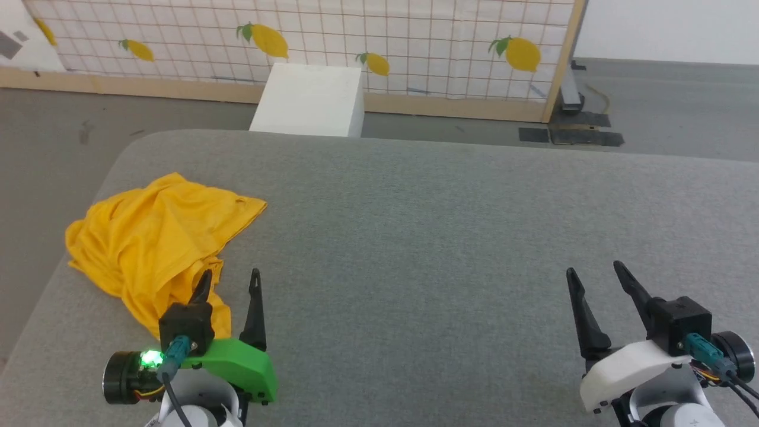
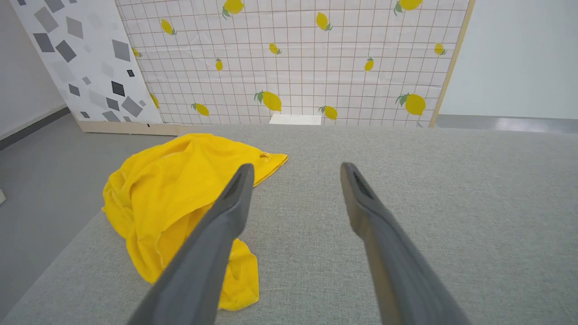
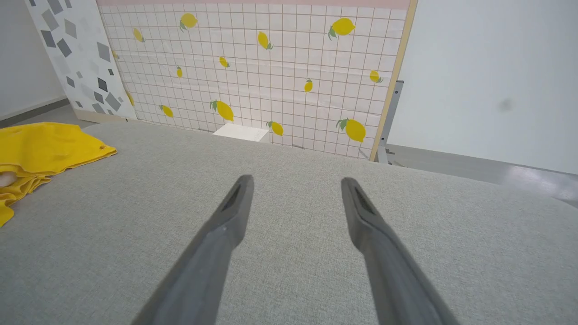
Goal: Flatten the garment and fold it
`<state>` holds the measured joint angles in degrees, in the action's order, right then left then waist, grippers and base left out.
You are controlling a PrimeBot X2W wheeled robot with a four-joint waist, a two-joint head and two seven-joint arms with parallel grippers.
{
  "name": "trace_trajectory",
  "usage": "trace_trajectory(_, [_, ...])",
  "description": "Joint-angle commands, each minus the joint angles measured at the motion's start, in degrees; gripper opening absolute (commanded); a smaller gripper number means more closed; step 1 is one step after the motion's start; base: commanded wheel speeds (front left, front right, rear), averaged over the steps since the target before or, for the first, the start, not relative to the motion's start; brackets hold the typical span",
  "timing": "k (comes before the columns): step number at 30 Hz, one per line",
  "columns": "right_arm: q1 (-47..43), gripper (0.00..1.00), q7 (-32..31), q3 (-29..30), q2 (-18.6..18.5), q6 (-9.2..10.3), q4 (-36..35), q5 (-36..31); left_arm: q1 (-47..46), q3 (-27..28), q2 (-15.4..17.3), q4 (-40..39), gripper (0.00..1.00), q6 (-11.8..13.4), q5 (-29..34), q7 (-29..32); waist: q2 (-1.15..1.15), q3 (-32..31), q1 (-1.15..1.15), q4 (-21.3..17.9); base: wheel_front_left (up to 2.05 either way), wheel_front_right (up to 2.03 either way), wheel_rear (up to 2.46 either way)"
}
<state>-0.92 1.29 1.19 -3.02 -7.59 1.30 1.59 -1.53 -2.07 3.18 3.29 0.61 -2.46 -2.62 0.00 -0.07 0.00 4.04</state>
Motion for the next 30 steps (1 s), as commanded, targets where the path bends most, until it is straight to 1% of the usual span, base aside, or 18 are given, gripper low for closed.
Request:
trace_trajectory(1, [0.54,1.00,0.51,0.14,0.03,0.02,0.29,0.51,-1.28,-0.11,0.26,0.43,1.00,0.44,-0.62,-0.57,0.00,0.08,0.00,1.21,0.00,0.00,0.00])
trace_trajectory(19, [1.45,1.00,1.27,0.70,0.05,0.03,0.76,1.30,-2.15,-0.12,0.67,1.91,1.00,1.93,-2.75,-2.70,0.00,0.85,0.00,9.22,0.00,0.00,0.00])
trace_trajectory(30, [2.00,1.00,1.76,0.95,0.06,0.04,1.26,1.81,-2.48,-0.08,0.71,2.82,1.00,2.74,-4.01,-3.97,0.00,1.14,0.00,12.93,0.00,0.00,0.00])
